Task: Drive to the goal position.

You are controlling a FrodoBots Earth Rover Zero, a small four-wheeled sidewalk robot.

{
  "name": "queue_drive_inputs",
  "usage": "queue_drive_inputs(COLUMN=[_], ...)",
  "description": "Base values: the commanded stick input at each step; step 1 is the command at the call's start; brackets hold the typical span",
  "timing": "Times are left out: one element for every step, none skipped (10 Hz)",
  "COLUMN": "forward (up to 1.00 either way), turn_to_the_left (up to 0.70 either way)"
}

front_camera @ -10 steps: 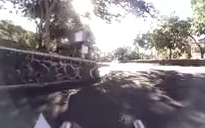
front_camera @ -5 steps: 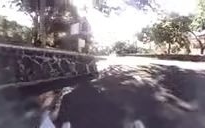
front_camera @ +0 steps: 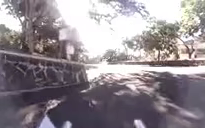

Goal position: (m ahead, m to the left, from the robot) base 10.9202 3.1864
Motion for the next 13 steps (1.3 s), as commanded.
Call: queue_drive_inputs(forward=[0.7, 0.7, 0.7, 0.7, 0.7, 0.7, 0.7, 0.7, 0.7, 0.7, 0.7, 0.7, 0.7], turn_to_the_left=[-0.35, -0.35, 0.0, 0.0, 0.0, 0.0, 0.0, 0.0, 0.0, 0.0, 0.0, 0.0, 0.0])
